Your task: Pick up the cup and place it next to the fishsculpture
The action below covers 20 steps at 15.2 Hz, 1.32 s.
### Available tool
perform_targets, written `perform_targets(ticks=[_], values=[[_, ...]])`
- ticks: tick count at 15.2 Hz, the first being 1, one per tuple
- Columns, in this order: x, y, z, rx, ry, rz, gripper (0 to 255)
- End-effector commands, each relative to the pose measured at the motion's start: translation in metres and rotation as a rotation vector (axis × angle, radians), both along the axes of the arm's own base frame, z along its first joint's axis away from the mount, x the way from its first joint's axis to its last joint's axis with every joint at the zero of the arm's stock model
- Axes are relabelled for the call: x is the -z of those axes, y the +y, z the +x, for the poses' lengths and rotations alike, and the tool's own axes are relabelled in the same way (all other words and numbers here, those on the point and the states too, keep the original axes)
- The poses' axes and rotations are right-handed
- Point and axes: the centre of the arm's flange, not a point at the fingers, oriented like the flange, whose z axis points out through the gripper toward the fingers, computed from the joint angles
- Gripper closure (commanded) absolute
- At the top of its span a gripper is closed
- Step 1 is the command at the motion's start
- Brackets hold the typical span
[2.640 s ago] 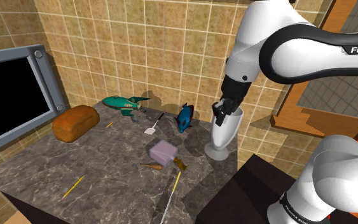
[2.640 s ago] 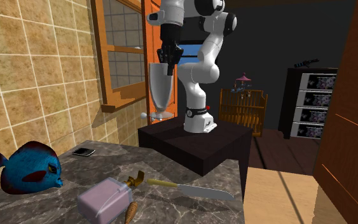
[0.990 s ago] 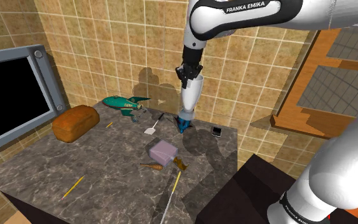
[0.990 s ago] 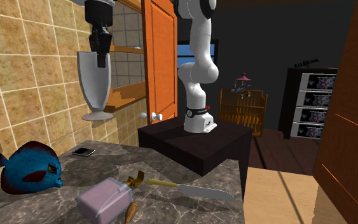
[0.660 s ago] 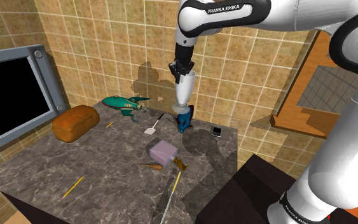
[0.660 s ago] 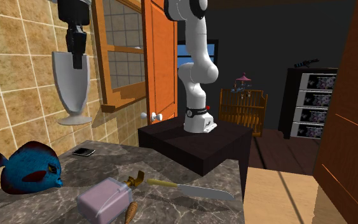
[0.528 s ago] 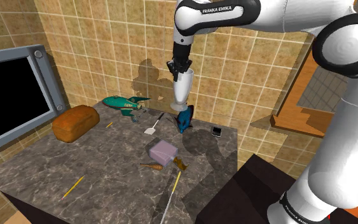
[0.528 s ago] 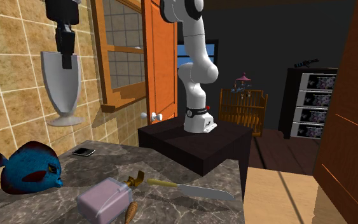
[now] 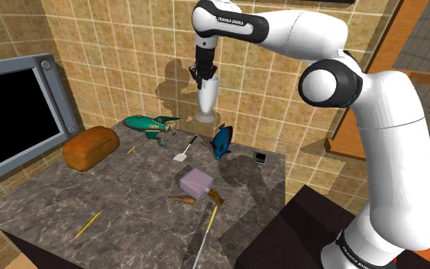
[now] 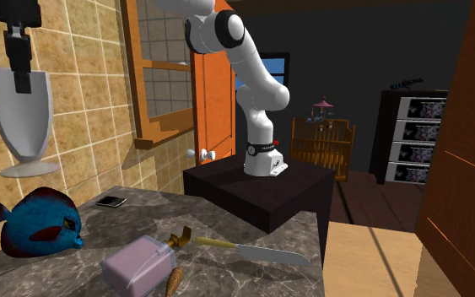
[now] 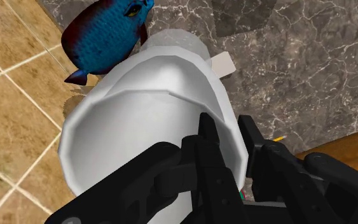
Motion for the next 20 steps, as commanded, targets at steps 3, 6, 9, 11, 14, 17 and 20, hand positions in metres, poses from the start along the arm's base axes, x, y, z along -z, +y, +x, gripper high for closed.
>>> perform_targets(ticks=[3,6,9,11,14,17,20], values=[[0.018,-0.002,0.008,0.0,-0.002,0.0,255],[0.034,-0.002,0.008,0.0,-0.002,0.0,255],[0.05,-0.002,0.008,0.0,-0.002,0.0,255],[0.06,-0.002,0.008,0.0,-0.002,0.0,255],[0.076,-0.002,0.008,0.0,-0.002,0.0,255],[0.092,-0.002,0.008,0.0,-0.002,0.0,255],[0.108,-0.002,0.008,0.0,-0.002,0.0,255]])
